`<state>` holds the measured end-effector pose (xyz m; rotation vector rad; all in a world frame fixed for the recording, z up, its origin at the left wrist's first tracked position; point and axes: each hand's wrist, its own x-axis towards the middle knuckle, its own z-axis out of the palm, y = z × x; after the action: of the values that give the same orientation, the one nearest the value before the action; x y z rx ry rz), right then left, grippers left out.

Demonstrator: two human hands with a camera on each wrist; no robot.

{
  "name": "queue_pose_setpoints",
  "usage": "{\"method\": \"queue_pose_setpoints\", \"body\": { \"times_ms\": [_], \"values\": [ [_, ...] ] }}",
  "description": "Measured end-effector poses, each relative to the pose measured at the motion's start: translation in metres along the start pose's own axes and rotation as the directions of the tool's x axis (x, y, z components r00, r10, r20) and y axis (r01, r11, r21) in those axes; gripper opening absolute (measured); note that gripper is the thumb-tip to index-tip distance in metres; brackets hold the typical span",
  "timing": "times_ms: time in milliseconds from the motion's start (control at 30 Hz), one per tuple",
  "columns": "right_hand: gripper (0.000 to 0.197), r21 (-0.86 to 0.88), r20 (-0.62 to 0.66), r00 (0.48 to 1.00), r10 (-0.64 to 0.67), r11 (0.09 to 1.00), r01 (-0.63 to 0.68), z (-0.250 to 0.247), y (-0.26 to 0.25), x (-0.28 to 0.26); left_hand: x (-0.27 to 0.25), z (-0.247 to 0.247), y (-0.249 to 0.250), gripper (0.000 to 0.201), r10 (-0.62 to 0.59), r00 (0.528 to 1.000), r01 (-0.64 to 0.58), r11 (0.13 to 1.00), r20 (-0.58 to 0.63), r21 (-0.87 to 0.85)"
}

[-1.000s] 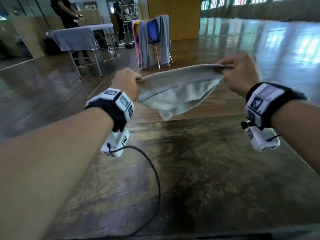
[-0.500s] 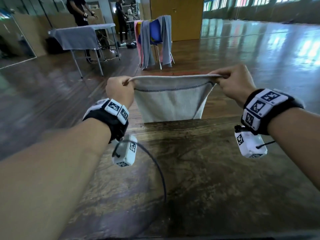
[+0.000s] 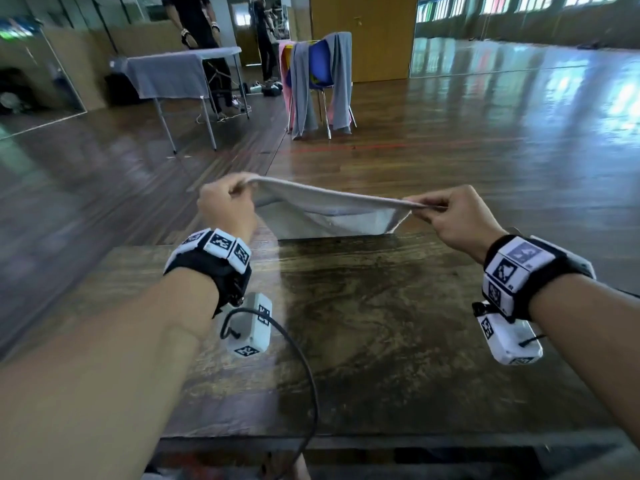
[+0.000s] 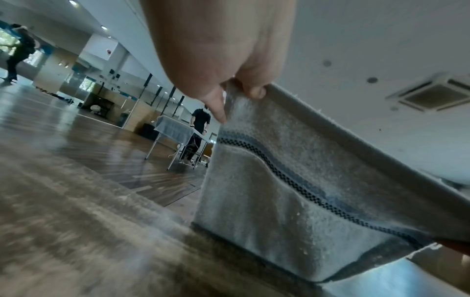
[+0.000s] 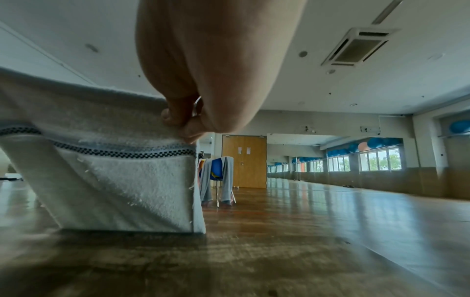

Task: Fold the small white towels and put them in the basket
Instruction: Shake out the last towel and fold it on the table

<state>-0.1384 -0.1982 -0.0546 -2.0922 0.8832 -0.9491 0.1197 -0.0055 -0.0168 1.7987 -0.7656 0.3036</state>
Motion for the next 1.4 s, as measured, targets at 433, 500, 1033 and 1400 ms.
{"method": "queue_pose_setpoints", "body": {
  "times_ms": [433, 500, 1033, 1400],
  "values": [
    [0.018, -0.158, 0.240, 0.970, 0.045, 0.987, -0.007, -0.002, 0.010, -0.072, -0.062, -0.050, -0.044, 0.019, -0.058, 0.882, -0.086, 0.956, 0.468, 0.281],
    [0.015, -0.108, 0.182, 0.983, 0.024, 0.994, -0.005, -0.008, 0.007, -0.091, -0.069, -0.064, -0.042, 0.020, -0.053, 0.852, -0.108, 0.956, 0.521, 0.273],
    [0.018, -0.029, 0.432, 0.870, 0.237, 0.968, -0.249, -0.088, -0.054, -0.175, -0.110, -0.139, 0.005, 0.023, -0.258, 0.489, 0.080, 0.964, 0.833, 0.252],
    [0.018, -0.073, 0.468, 0.769, 0.434, 0.887, -0.456, -0.086, -0.029, -0.177, -0.116, -0.118, -0.004, 0.018, -0.339, 0.410, 0.095, 0.939, 0.847, 0.330]
  ]
}}
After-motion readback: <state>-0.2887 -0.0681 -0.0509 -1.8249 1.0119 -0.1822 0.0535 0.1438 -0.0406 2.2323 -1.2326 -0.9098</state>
